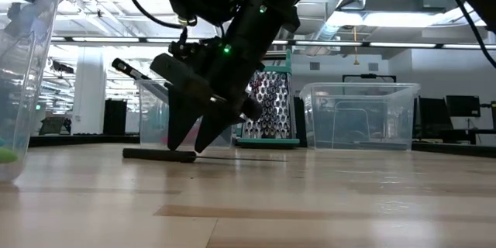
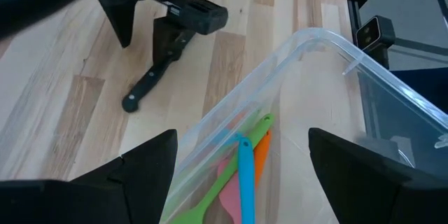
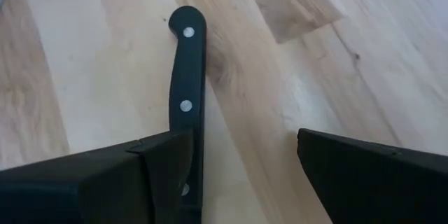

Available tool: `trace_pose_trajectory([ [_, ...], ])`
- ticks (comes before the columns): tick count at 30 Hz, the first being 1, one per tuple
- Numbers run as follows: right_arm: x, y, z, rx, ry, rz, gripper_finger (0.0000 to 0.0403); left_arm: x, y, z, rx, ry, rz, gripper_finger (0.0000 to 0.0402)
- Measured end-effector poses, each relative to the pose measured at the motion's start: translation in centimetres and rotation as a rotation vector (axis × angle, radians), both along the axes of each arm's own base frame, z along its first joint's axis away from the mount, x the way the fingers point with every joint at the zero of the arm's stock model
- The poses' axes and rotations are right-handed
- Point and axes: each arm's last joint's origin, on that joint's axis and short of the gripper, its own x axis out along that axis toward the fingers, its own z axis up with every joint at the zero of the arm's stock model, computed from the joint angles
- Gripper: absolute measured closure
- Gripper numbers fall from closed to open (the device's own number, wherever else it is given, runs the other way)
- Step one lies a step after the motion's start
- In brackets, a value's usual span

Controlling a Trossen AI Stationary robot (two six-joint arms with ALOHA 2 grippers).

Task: Pick & Place Kitchen Items
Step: Put the black table knife into the top right transparent bin

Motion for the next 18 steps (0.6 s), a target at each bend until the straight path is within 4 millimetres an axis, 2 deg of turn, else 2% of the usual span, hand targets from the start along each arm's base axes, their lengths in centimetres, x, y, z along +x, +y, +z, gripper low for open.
trace_pose_trajectory([
  [7, -0.3, -1.7, 0.6, -0.033, 0.035, 0.001, 0.0154, 0.0, 0.0, 0.0, 0.0, 0.0, -0.001, 0.0097],
  [16, -0.1, -1.2, 4.4, -0.156, -0.066, 0.076, 0.0154, 0.0, 0.0, 0.0, -0.001, 0.0, -0.001, 0.0097],
  [18, 0.0, -1.2, 4.7, -0.163, -0.083, 0.084, 0.0154, 0.0, 0.0, 0.0, -0.001, 0.0, -0.001, 0.0097],
])
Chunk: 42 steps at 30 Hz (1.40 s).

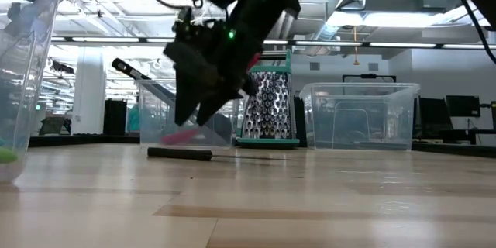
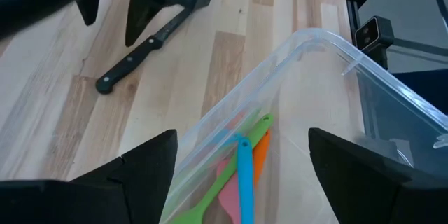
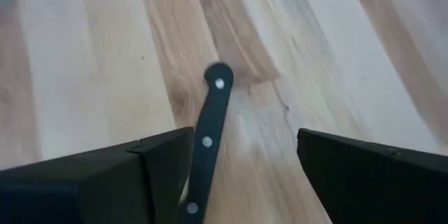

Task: Pick & Place Kitchen Items
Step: Put the black table knife into the top right transparent bin

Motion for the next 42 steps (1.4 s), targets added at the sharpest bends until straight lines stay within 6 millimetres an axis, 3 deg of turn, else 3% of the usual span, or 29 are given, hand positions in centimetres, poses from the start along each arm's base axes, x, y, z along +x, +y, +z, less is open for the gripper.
trace_pose_trajectory([
  [7, 0.1, 0.9, -2.2, 0.025, -0.071, 0.01, 0.0154, 0.0, 0.0, 0.0, -0.006, -0.004, 0.0, 0.0097],
  [15, -0.5, 0.5, -4.0, 0.054, -0.098, -0.025, 0.0154, 0.0, -0.1, 0.1, -0.01, -0.006, 0.0, 0.0097],
  [21, -0.7, 0.7, -6.6, 0.141, -0.101, -0.104, 0.016, 0.1, -0.1, 0.1, -0.014, -0.009, 0.0, 0.0097],
  [25, -0.6, 0.5, -6.2, 0.16, -0.106, -0.106, 0.0206, 0.1, -0.1, 0.1, -0.015, -0.01, 0.001, 0.0097],
  [32, -0.6, 0.2, -6.3, 0.178, -0.104, -0.136, 0.0355, 0.1, -0.1, 0.1, -0.019, -0.011, 0.003, 0.0097],
  [42, -0.6, 0.2, -5.4, 0.185, -0.13, -0.122, 0.035, 0.1, -0.1, 0.1, -0.019, -0.011, 0.003, 0.0097],
])
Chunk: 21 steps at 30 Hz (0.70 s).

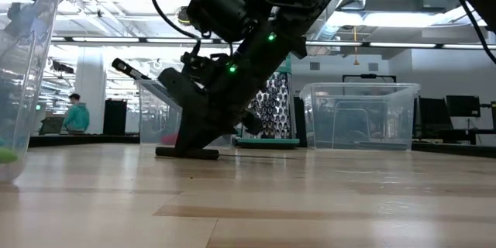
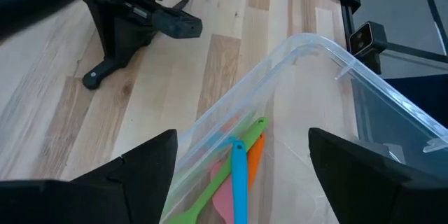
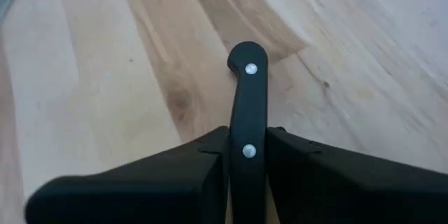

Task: Pick & Place Kitchen Items
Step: Put the black table knife into the top right transparent bin

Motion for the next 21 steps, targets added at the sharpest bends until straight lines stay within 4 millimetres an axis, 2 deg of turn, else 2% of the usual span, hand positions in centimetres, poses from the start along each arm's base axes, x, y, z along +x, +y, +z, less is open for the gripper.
trace_pose_trajectory([
  [4, -0.1, 0.1, 2.1, -0.003, -0.041, 0.024, 0.035, 0.0, 0.0, 0.0, 0.0, 0.0, 0.0, 0.0097],
  [11, -1.0, -0.3, 8.7, -0.05, -0.174, 0.06, 0.035, 0.0, 0.0, 0.0, -0.001, 0.0, 0.0, 0.0097],
  [15, -2.4, -0.3, 14.7, -0.083, -0.322, 0.092, 0.035, 0.0, 0.0, 0.0, 0.0, 0.0, 0.0, 0.0097],
  [21, -6.6, 1.1, 24.3, -0.177, -0.614, 0.192, 0.035, 0.0, 0.0, 0.0, 0.0, 0.0, 0.0, 0.0097],
])
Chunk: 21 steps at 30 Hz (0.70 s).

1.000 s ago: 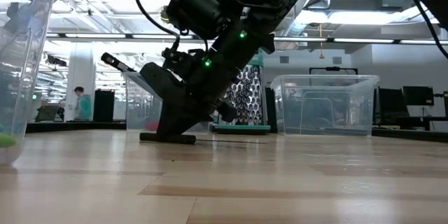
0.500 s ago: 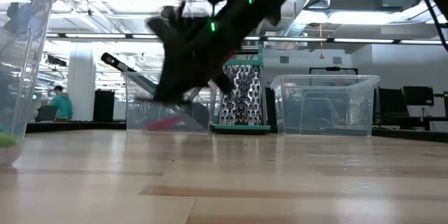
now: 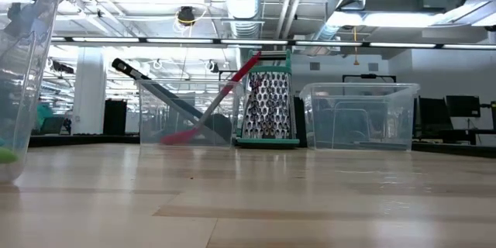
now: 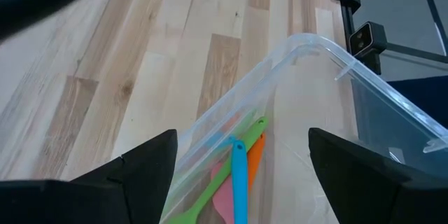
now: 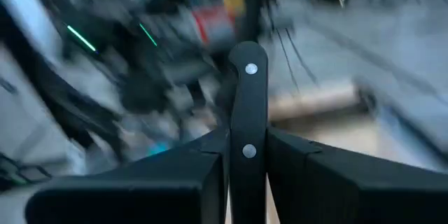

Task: Pick & Place Kitchen Items
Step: Put the black table knife into the top right transparent bin

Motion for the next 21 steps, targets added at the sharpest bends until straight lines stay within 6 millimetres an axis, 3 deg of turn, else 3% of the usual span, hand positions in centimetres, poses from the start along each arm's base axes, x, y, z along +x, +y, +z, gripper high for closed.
trace_pose_trajectory([
  [4, -3.3, 1.1, 5.1, -0.027, -0.187, 0.063, 0.035, 0.0, 0.0, 0.0, 0.0, 0.0, 0.0, 0.0097],
  [10, -7.7, 3.9, 10.5, -0.149, -0.488, 0.313, 0.035, 0.0, 0.0, 0.0, 0.0, 0.0, 0.0, 0.0097],
  [17, -11.4, 7.5, 13.3, -0.336, -0.789, 0.594, 0.035, 0.0, 0.0, 0.0, 0.002, -0.003, 0.002, 0.0097],
  [21, -12.4, 8.6, 13.7, -0.379, -0.851, 0.628, 0.035, 0.0, 0.0, 0.0, 0.01, -0.009, 0.005, 0.0097],
])
